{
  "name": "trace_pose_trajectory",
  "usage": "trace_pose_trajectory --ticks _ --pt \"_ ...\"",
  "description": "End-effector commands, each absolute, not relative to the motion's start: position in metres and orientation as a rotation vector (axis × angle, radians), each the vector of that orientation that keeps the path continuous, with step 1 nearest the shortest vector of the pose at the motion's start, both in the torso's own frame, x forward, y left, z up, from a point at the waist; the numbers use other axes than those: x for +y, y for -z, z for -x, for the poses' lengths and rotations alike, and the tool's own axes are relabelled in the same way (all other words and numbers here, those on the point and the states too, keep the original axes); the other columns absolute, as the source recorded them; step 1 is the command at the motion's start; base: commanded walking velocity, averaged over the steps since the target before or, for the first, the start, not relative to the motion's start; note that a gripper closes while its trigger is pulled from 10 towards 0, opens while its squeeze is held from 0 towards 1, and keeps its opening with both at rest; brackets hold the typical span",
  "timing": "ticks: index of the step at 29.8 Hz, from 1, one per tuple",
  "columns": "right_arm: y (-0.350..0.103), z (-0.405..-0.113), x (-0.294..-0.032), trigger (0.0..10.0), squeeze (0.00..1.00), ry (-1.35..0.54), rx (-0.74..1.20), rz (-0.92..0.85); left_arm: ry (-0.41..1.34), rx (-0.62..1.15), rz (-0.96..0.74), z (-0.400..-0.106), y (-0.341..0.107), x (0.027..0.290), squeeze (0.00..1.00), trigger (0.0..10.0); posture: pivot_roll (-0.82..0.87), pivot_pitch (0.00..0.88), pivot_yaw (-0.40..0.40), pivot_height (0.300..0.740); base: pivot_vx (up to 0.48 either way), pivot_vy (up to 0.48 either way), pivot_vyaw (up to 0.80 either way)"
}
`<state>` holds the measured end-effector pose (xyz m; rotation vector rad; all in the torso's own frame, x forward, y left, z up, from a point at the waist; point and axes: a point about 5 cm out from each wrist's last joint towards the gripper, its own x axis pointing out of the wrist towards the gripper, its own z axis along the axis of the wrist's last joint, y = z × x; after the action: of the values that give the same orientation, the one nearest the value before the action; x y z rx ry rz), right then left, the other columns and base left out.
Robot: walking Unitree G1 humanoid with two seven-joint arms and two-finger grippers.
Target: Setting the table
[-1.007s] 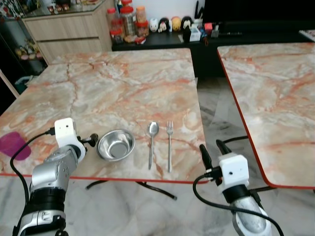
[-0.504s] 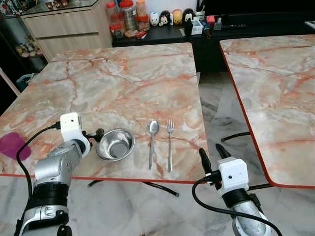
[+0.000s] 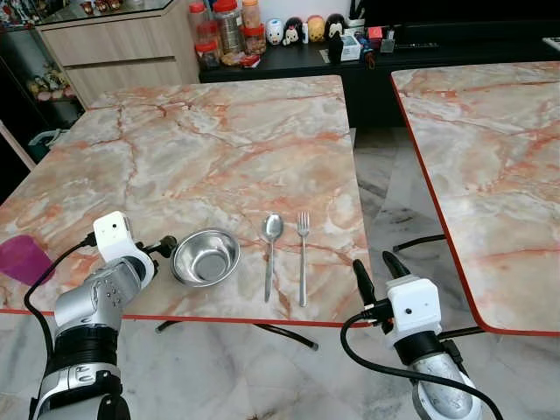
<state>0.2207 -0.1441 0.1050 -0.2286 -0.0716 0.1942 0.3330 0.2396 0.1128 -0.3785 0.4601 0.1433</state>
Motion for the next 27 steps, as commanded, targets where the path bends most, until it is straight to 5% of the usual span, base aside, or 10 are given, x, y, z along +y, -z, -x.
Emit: trace_pose_trajectory --ticks 1,27 --pt "-0.108 -0.221 -0.142 10.0 0.0 -0.2 -0.08 0.225 -0.133 0.474 0.397 -0.333 -0.112 0.238 0.0 10.0 -0.08 0.078 0.119 0.74 0.0 0.0 0.0" --pt "-0.108 -0.222 -0.143 10.0 0.0 -0.202 -0.077 0.219 -0.052 0.373 0.39 -0.329 -0.132 0.24 0.0 10.0 -0.08 0.081 0.118 0.74 0.0 0.0 0.0"
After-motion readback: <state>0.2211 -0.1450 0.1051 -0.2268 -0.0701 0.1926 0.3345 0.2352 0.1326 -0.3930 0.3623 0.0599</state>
